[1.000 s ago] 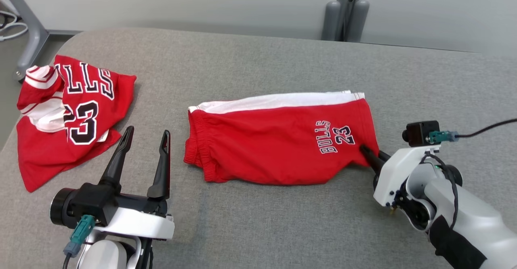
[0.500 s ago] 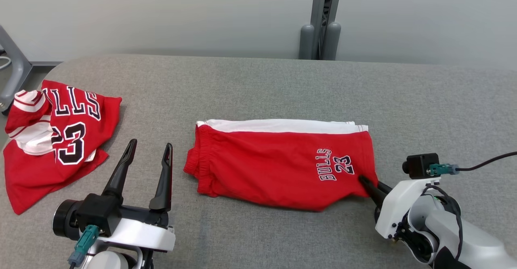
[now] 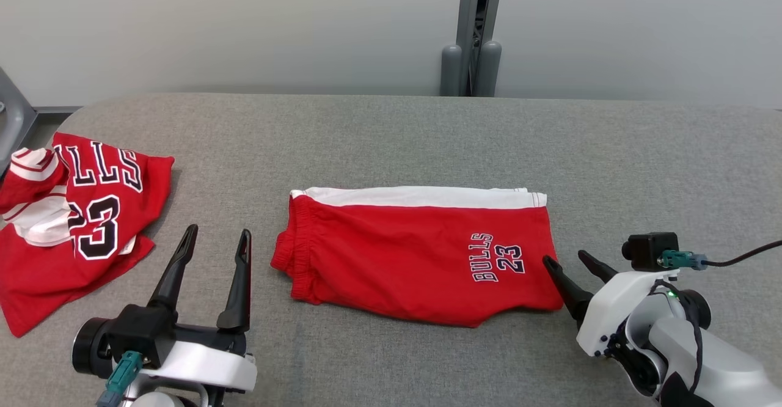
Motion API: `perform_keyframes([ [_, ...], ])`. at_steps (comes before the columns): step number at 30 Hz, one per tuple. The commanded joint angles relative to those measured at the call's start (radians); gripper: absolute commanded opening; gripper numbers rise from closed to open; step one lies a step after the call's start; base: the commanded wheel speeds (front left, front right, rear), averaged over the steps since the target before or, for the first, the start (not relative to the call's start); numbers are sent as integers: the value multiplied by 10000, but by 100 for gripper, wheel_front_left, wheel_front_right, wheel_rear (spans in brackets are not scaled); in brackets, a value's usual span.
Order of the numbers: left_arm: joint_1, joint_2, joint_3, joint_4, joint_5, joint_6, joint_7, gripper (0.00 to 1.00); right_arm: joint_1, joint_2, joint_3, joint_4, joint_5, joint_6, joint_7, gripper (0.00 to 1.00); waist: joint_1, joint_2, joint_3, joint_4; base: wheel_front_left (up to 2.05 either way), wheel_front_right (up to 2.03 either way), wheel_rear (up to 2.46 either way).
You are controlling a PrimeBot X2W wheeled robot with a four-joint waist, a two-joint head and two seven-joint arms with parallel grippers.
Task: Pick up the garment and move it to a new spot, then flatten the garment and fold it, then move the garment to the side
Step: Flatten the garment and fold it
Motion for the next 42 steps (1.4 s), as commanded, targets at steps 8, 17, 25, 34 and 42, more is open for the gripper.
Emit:
perform_keyframes([
  [8,494,32,444,-60,84,20,-28,100,300,-207,-2453,-1119,-1995,-3,-267,100,0,0,-290,-450,0,0,0],
  [17,922,63,781,-76,189,50,-28,100,2680,381,-6583,-3421,-5652,-3,-270,100,0,0,-514,-780,0,0,0],
  [25,1157,61,1026,-153,202,124,-28,100,4226,1032,-8237,-5003,-7170,-1,-271,100,0,0,-620,-924,0,0,0],
  [34,1452,104,1185,-104,230,261,-28,100,5317,1476,-9117,-5863,-7985,-1,-272,100,0,0,-783,-915,0,0,0],
  [42,1730,241,1286,-41,348,297,-28,100,5729,1855,-9475,-6049,-8359,-1,-272,100,0,0,-846,-895,0,0,0],
])
